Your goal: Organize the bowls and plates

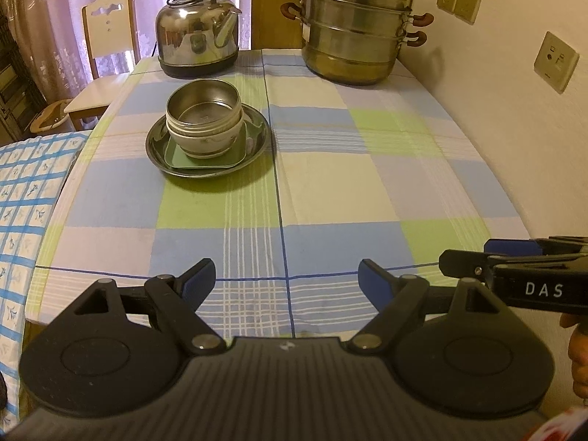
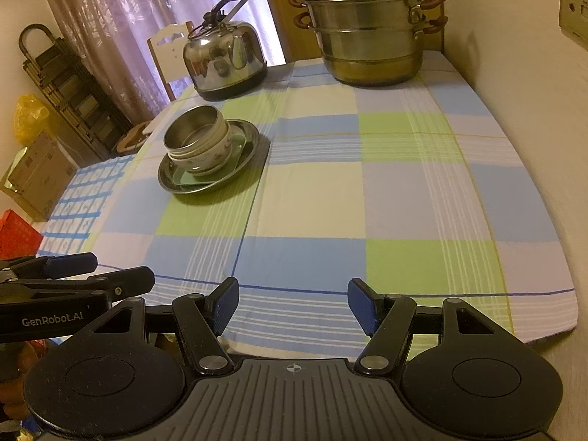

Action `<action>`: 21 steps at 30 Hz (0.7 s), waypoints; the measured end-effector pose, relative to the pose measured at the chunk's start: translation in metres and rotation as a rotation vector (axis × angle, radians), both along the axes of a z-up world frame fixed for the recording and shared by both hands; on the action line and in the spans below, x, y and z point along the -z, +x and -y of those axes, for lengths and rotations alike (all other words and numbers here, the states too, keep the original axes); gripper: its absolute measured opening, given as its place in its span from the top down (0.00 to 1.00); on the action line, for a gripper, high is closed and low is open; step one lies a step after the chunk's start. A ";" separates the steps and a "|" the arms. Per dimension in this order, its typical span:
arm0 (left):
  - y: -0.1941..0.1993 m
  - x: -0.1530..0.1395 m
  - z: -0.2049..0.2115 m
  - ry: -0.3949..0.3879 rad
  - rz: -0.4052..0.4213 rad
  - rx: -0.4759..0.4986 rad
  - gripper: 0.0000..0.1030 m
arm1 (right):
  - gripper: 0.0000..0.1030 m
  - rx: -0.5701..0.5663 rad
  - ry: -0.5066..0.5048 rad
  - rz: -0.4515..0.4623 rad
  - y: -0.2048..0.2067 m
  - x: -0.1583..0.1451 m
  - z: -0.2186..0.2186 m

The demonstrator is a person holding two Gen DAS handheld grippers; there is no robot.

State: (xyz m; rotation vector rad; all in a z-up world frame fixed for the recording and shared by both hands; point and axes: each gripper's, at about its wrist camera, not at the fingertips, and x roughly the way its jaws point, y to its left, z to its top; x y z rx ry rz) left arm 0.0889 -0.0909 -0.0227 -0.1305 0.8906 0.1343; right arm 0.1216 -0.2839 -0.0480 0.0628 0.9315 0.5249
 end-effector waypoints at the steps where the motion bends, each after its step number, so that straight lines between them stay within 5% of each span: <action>1: 0.000 0.000 0.001 0.000 -0.001 0.001 0.19 | 0.36 0.000 -0.001 0.000 0.000 0.000 0.000; 21: -0.001 -0.001 -0.001 -0.001 0.000 -0.002 0.19 | 0.36 -0.007 -0.002 0.004 0.000 0.001 0.001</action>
